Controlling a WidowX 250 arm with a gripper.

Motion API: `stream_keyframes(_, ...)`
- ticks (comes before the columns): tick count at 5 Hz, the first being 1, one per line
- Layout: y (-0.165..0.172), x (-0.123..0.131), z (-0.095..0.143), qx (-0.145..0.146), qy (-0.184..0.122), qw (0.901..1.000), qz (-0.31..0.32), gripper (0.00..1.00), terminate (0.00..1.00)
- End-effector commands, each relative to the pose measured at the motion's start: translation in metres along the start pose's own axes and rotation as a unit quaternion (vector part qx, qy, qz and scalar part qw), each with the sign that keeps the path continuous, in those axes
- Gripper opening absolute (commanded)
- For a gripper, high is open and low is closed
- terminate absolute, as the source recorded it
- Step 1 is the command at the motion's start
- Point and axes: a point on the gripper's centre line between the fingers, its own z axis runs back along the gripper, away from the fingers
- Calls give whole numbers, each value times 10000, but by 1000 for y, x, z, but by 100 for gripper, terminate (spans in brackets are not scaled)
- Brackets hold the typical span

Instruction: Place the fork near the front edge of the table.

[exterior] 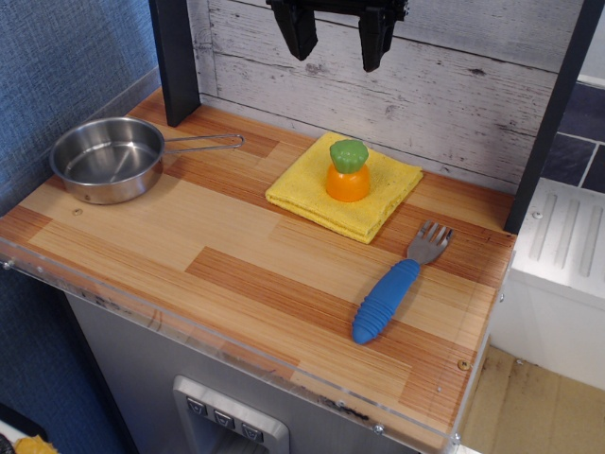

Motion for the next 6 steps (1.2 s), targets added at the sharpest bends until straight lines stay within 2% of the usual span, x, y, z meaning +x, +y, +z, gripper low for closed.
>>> stream_keyframes(1, 0, 0, 0, 0, 0, 10000, 0, 100, 0)
stream_keyframes(3, -35, -29, -2, 175, 58, 9986, -505, 100, 0)
stream_keyframes(4, -47, -42, -2, 169, 55, 9980, -598, 100, 0)
stream_keyframes(5, -58, -61, -14, 46, 152, 9973, -724, 100, 0)
stream_keyframes(6, -70, -74, -34, -69, 402, 9958, -825, 100, 0)
